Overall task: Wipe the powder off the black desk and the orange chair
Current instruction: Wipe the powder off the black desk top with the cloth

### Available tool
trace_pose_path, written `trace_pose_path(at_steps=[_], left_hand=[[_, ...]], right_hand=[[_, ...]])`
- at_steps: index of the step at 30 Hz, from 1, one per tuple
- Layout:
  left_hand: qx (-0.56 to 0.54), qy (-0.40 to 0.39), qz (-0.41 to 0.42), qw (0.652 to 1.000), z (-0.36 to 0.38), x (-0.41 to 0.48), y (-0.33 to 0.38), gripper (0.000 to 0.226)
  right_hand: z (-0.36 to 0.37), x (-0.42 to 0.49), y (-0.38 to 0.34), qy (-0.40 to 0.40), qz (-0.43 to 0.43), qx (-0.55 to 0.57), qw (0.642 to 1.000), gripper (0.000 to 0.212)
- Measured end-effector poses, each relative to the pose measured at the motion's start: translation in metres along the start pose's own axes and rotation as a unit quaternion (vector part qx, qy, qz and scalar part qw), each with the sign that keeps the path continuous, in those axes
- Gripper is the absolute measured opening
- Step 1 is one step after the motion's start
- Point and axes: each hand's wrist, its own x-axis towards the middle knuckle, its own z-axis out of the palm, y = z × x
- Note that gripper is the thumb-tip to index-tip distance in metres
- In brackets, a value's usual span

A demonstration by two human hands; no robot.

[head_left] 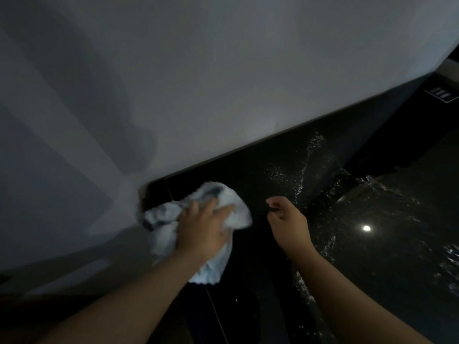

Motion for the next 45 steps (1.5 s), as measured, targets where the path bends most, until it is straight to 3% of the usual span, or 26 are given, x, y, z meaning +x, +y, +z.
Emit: trace_pose_path(at_steps=[1,2,6,8,10,12,14,16,19,21,22,24,26,27,29,30,32,33,35,37,40,42,43,45], left_hand=[[-0.007,0.018,0.05,0.999,0.001,-0.006,-0.006,0.044],[-0.008,0.012,0.042,0.999,-0.002,-0.004,-0.019,0.045],[-0.012,-0.021,-0.206,0.978,-0.014,0.029,-0.065,0.042],[-0.026,-0.025,-0.229,0.973,-0.013,0.03,-0.05,0.04],[0.002,-0.019,-0.155,0.988,-0.004,0.015,-0.022,0.043],[-0.027,0.02,0.018,0.999,-0.001,-0.01,-0.005,0.046],[-0.023,0.054,0.121,0.991,-0.003,-0.015,-0.015,0.043],[0.042,0.027,0.049,0.998,-0.008,0.003,-0.04,0.045],[-0.002,-0.016,-0.147,0.989,-0.016,0.037,-0.069,0.041],[0.003,-0.024,-0.175,0.984,-0.014,0.038,-0.056,0.042],[0.02,-0.026,-0.152,0.988,-0.01,0.03,-0.044,0.042],[0.014,0.02,-0.004,1.0,0.001,0.002,-0.02,0.043],[-0.022,0.039,0.135,0.99,0.003,-0.017,-0.015,0.043],[-0.015,0.043,0.159,0.986,0.002,-0.011,-0.021,0.043],[0.027,0.022,0.078,0.996,-0.004,0.019,-0.036,0.043],[0.03,-0.009,-0.022,0.999,-0.01,0.036,-0.044,0.043],[-0.002,-0.044,-0.197,0.98,-0.018,0.065,-0.052,0.042],[-0.01,-0.047,-0.229,0.972,-0.018,0.072,-0.048,0.041],[-0.005,-0.049,-0.191,0.98,-0.013,0.065,-0.025,0.039],[0.008,-0.011,-0.033,0.999,0.001,0.036,0.003,0.041],[0.009,0.04,0.187,0.982,0.005,0.002,0.004,0.05],[0.027,0.012,0.13,0.991,0.003,0.027,-0.021,0.05],[0.019,-0.012,0.031,0.999,-0.001,0.045,-0.028,0.047],[-0.01,-0.021,-0.177,0.984,-0.008,0.079,-0.026,0.044]], right_hand=[[0.0,0.001,0.0,-0.002,-0.009,-0.022,1.0,0.031],[0.0,0.001,0.0,-0.002,-0.02,-0.053,0.998,0.031],[0.001,0.003,0.005,-0.029,-0.043,-0.24,0.969,0.04],[0.004,0.002,0.009,-0.049,-0.057,-0.316,0.946,0.046],[0.006,0.002,0.01,-0.044,-0.071,-0.344,0.935,0.049],[0.005,0.003,0.01,-0.036,-0.078,-0.352,0.932,0.05],[0.001,0.004,0.009,-0.033,-0.085,-0.362,0.928,0.051],[-0.003,0.005,0.007,-0.036,-0.086,-0.365,0.926,0.05],[-0.002,0.004,0.006,-0.044,-0.087,-0.366,0.925,0.046],[-0.001,0.003,0.006,-0.046,-0.088,-0.366,0.925,0.045],[0.0,0.002,0.006,-0.048,-0.088,-0.369,0.924,0.046],[0.0,0.001,0.008,-0.049,-0.092,-0.382,0.918,0.047],[0.0,0.001,0.01,-0.049,-0.095,-0.397,0.912,0.049],[0.0,0.001,0.01,-0.05,-0.094,-0.398,0.911,0.05],[0.001,0.002,0.009,-0.055,-0.088,-0.391,0.915,0.05],[0.002,0.002,0.009,-0.057,-0.082,-0.384,0.918,0.05],[0.002,0.001,0.008,-0.057,-0.075,-0.367,0.925,0.051],[0.002,0.002,0.008,-0.055,-0.071,-0.36,0.929,0.051],[0.001,0.002,0.008,-0.056,-0.062,-0.355,0.931,0.053],[-0.002,0.003,0.01,-0.058,-0.06,-0.354,0.932,0.055],[-0.006,0.003,0.012,-0.074,-0.051,-0.341,0.936,0.056],[-0.007,0.004,0.014,-0.075,-0.051,-0.334,0.938,0.056],[-0.007,0.005,0.015,-0.072,-0.05,-0.333,0.939,0.056],[-0.006,0.005,0.015,-0.069,-0.05,-0.327,0.941,0.056]])
